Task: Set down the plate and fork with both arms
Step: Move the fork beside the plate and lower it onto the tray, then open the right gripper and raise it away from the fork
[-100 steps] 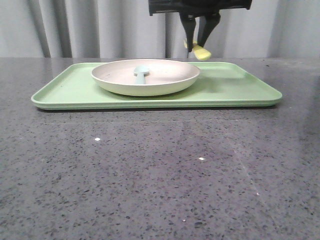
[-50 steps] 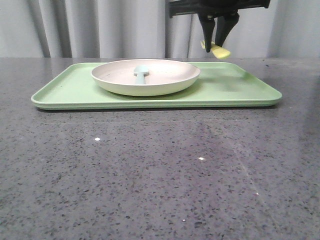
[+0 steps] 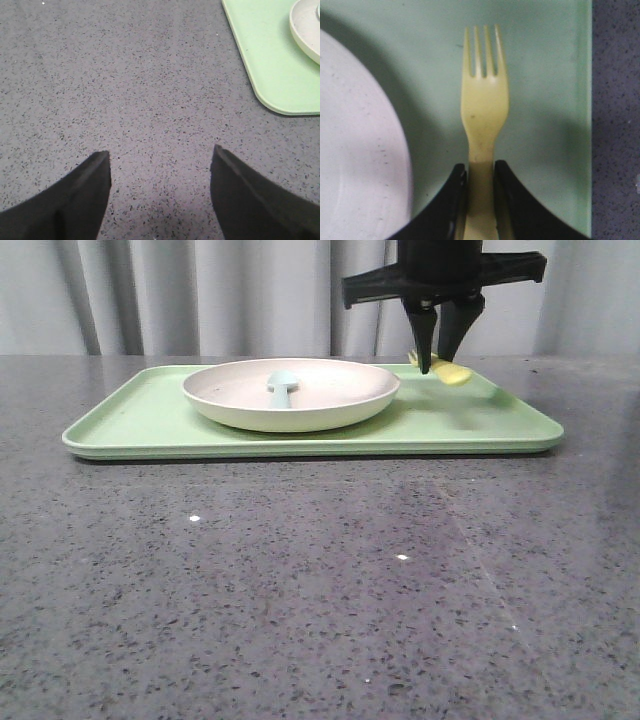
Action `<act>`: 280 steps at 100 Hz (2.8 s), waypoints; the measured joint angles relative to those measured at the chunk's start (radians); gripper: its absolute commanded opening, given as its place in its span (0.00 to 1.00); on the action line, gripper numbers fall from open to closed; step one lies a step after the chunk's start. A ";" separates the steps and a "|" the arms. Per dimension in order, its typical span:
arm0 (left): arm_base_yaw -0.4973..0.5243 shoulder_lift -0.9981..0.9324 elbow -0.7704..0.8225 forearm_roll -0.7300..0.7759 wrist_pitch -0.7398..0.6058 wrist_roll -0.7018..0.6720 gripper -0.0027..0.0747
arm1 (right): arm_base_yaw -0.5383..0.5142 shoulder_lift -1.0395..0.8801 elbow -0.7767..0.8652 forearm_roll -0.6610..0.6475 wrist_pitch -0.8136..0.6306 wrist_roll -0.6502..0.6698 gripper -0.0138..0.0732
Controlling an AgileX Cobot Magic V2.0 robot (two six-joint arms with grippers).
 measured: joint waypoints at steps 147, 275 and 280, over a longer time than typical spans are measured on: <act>0.000 0.000 0.000 0.000 -0.010 0.000 0.59 | 0.000 0.000 0.111 -0.002 -0.076 0.000 0.14; 0.000 0.000 0.000 0.000 -0.010 0.000 0.59 | 0.000 -0.002 0.111 -0.002 -0.081 0.000 0.53; 0.000 0.000 0.000 0.000 -0.010 0.000 0.59 | 0.000 -0.009 0.111 -0.005 -0.081 0.000 0.53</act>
